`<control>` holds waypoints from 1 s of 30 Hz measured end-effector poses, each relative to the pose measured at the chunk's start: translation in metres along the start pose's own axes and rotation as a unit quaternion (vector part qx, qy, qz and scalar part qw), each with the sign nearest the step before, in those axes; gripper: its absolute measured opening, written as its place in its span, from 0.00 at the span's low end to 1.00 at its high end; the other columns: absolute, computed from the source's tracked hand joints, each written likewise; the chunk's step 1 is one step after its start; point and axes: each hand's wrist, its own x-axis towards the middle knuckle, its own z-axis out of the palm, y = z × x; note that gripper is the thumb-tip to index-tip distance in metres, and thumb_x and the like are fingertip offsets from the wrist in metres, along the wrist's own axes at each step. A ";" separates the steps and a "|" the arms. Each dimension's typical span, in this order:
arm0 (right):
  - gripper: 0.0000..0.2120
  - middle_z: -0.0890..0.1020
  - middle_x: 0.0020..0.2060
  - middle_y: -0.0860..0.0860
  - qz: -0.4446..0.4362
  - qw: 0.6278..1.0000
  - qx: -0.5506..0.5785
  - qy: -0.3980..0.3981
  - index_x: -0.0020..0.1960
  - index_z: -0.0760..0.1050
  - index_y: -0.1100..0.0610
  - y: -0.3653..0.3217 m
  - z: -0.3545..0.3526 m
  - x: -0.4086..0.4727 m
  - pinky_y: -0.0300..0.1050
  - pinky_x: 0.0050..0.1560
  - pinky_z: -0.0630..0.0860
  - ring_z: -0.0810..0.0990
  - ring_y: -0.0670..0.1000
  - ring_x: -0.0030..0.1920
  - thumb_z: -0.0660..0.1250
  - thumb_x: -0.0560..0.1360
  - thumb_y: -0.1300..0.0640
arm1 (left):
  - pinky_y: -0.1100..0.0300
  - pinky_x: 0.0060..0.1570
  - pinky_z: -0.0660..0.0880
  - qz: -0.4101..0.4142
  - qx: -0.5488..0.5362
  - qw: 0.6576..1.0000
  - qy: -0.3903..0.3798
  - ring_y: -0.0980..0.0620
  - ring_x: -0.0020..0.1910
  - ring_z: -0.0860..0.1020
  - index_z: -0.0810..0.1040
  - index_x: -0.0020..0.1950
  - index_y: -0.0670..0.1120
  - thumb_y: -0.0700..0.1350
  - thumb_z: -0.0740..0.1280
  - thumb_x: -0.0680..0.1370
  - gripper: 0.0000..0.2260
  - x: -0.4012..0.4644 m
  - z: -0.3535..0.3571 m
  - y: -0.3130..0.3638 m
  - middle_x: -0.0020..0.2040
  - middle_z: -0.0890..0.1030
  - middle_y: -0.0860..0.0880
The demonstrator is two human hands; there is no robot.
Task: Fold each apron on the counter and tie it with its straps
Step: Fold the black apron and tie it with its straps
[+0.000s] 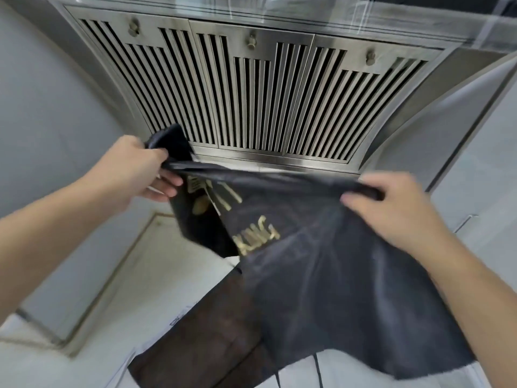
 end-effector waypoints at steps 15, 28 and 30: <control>0.05 0.82 0.37 0.46 -0.181 0.946 -0.008 -0.269 0.49 0.79 0.44 -0.051 0.056 -0.023 0.54 0.45 0.79 0.79 0.47 0.40 0.69 0.80 0.54 | 0.55 0.75 0.68 0.152 0.265 0.858 -0.413 0.65 0.71 0.71 0.63 0.77 0.65 0.74 0.73 0.68 0.41 -0.050 0.049 -0.060 0.72 0.71 0.66; 0.07 0.78 0.35 0.52 0.003 0.911 -0.265 -0.315 0.38 0.74 0.58 0.019 0.064 -0.018 0.49 0.36 0.77 0.78 0.53 0.37 0.69 0.74 0.60 | 0.62 0.41 0.76 0.133 0.213 0.946 -0.207 0.53 0.42 0.83 0.83 0.46 0.52 0.46 0.70 0.82 0.06 -0.028 0.065 -0.092 0.39 0.85 0.52; 0.04 0.82 0.40 0.52 0.039 0.919 -0.241 -0.310 0.44 0.79 0.57 0.045 0.065 -0.013 0.51 0.46 0.81 0.81 0.55 0.43 0.67 0.75 0.58 | 0.56 0.48 0.80 0.074 0.207 0.943 -0.251 0.54 0.44 0.85 0.84 0.50 0.52 0.52 0.70 0.82 0.06 -0.018 0.054 -0.107 0.43 0.87 0.54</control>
